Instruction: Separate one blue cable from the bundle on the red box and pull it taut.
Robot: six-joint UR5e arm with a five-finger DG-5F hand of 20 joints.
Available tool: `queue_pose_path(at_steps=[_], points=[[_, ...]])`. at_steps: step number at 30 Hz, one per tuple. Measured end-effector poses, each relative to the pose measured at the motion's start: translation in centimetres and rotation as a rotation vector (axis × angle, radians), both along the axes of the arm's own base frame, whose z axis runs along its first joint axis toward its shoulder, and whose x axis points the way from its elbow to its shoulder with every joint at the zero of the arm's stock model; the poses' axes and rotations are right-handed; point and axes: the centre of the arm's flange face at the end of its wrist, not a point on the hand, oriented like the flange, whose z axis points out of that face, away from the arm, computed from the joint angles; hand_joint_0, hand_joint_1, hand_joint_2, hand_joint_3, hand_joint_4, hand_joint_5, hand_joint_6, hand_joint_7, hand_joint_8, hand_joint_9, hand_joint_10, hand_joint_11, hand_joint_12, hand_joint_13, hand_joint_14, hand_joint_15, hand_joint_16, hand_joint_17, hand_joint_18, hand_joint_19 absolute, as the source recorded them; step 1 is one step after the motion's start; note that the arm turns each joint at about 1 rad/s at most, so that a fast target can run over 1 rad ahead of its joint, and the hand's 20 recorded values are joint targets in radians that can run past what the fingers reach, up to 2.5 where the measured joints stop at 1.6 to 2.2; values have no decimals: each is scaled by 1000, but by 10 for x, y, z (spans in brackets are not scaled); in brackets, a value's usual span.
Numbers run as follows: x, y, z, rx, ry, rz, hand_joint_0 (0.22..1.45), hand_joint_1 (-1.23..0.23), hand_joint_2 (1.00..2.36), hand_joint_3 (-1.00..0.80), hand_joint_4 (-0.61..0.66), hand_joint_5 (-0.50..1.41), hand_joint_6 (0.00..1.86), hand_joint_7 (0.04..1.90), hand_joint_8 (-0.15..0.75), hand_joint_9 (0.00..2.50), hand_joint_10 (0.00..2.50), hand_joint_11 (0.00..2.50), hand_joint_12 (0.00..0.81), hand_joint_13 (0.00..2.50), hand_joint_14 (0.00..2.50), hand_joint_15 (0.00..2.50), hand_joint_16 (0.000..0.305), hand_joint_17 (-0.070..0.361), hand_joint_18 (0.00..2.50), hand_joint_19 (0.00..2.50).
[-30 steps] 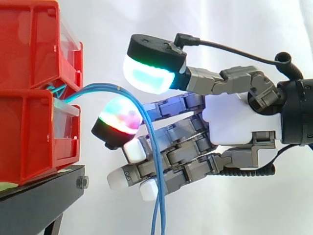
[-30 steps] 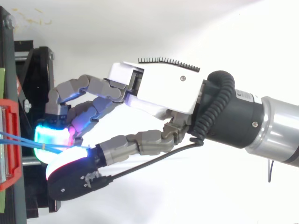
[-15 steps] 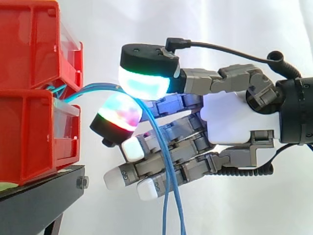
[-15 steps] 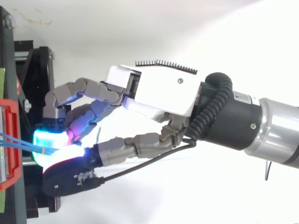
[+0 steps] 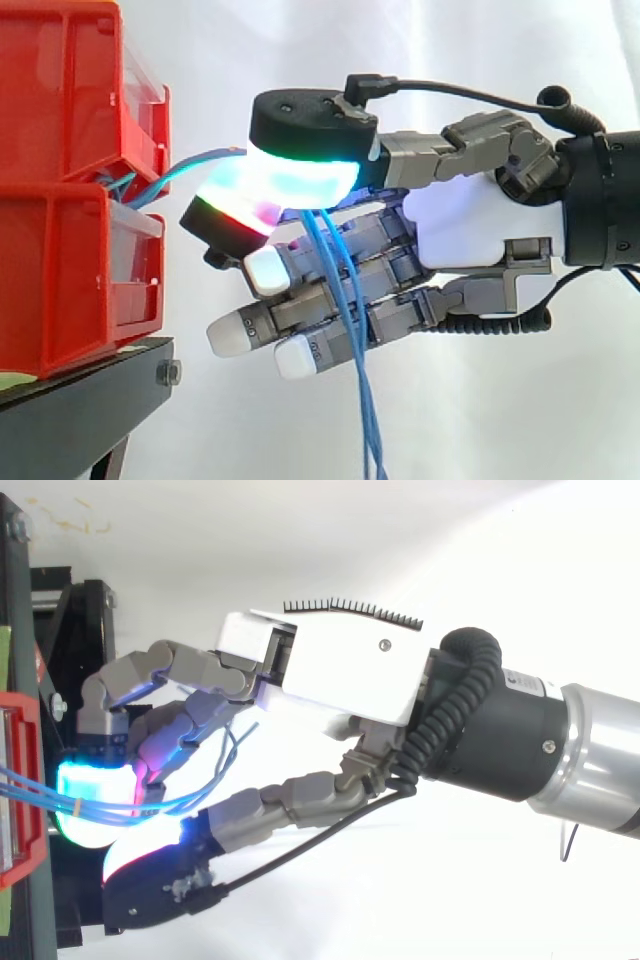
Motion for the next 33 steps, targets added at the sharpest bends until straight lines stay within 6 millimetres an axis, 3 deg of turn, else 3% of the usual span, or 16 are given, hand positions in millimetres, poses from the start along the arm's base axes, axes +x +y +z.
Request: queue_pose_path(at_steps=[3, 7, 13, 16, 19, 24, 28, 29, 33], points=[[0, 0, 1, 6, 4, 0, 630, -902, 1000, -500, 151, -158, 887, 1061, 349, 910, 15, 609, 394, 668, 9, 255, 45, 101, 722, 325], [-1, 0, 1, 9, 7, 0, 511, -724, 1000, -500, 162, -136, 872, 1099, 379, 963, 13, 615, 417, 689, 8, 264, 50, 111, 748, 336], [-1, 0, 1, 8, 9, 0, 500, -588, 1000, -500, 164, -119, 858, 1152, 395, 991, 13, 601, 427, 696, 9, 266, 51, 115, 747, 358], [-1, 0, 1, 8, 9, 0, 562, -611, 1009, -382, 151, -117, 856, 1188, 380, 989, 14, 612, 409, 686, 9, 270, 48, 107, 719, 372], [-1, 0, 0, 7, 9, 1, 569, -731, 1015, -195, 141, -114, 864, 1203, 402, 1002, 13, 610, 431, 705, 8, 260, 51, 116, 765, 338], [-1, 0, 0, 7, 10, 0, 631, -887, 1022, -121, 54, -141, 894, 1230, 364, 945, 15, 625, 404, 683, 9, 261, 46, 104, 742, 338], [-1, 0, 0, 6, 14, 0, 729, -956, 1013, -321, 18, -157, 905, 1205, 352, 921, 14, 626, 396, 677, 8, 247, 46, 103, 741, 306], [-1, 0, 0, 5, 15, 0, 757, -937, 1004, -448, -4, -161, 901, 1169, 341, 912, 15, 610, 390, 667, 8, 245, 45, 101, 734, 298], [-2, 0, 0, 5, 16, 1, 760, -937, 1000, -500, 13, -163, 894, 1097, 335, 902, 15, 611, 391, 663, 8, 242, 45, 100, 730, 277]])
